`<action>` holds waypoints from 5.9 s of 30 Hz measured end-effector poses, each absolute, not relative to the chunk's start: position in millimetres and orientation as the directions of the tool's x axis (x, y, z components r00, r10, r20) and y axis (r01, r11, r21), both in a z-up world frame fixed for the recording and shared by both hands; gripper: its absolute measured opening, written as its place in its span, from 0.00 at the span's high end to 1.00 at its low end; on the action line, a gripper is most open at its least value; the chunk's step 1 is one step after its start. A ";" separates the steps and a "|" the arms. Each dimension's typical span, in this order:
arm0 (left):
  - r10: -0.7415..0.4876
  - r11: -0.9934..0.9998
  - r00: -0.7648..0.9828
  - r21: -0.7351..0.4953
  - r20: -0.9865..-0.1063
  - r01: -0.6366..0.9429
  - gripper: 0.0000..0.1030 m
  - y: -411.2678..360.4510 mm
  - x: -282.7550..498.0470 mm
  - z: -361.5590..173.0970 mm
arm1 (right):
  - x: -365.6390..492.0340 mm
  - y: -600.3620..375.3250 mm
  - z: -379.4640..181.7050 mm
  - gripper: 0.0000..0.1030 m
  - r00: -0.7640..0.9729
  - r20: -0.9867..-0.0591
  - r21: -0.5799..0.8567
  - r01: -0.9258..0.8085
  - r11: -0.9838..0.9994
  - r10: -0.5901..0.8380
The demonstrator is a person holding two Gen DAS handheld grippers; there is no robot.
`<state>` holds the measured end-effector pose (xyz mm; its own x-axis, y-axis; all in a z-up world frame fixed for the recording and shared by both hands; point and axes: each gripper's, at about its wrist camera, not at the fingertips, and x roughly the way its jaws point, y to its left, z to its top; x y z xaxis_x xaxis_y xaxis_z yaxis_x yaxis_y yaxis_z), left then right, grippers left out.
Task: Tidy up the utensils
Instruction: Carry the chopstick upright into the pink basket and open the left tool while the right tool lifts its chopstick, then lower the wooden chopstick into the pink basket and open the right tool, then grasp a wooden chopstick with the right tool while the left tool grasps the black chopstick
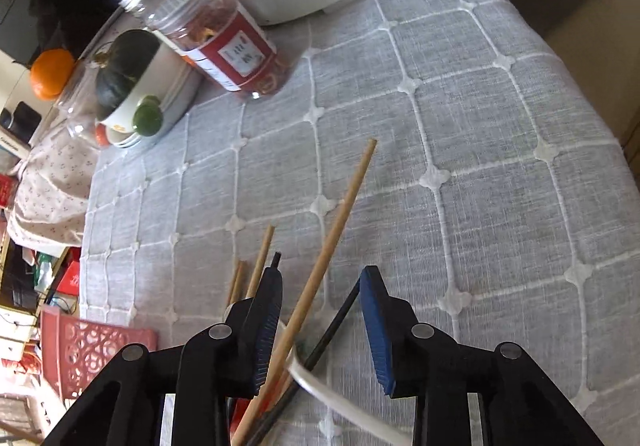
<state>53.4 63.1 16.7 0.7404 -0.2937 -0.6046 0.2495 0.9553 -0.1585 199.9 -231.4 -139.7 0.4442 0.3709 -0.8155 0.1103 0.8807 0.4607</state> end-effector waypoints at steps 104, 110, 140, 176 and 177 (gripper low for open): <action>-0.049 0.998 0.693 -0.014 -0.719 0.057 0.30 118.8 77.6 -40.0 | 133.7 -49.9 -10.4 0.70 0.804 -0.472 0.395 -0.174 0.902 0.362; -0.096 0.995 0.665 -0.051 -0.741 0.087 0.29 112.7 77.6 -45.1 | 119.5 -84.0 10.9 0.53 0.809 -0.455 0.413 -0.177 0.893 0.371; -0.225 0.960 0.420 -0.126 -0.879 0.251 0.27 20.9 73.4 -100.0 | 90.3 -209.9 -129.6 0.29 0.330 -0.939 0.139 0.098 0.985 0.100; -0.302 0.889 0.392 -0.109 -0.869 0.444 0.49 -69.2 73.5 -99.6 | 68.3 -247.5 -131.6 0.95 0.320 -0.923 0.241 0.044 0.970 0.215; -0.315 0.878 0.374 -0.118 -0.872 0.464 0.53 -78.9 76.8 -102.5 | 67.2 -250.2 -130.6 0.95 0.323 -0.920 0.251 0.048 0.967 0.222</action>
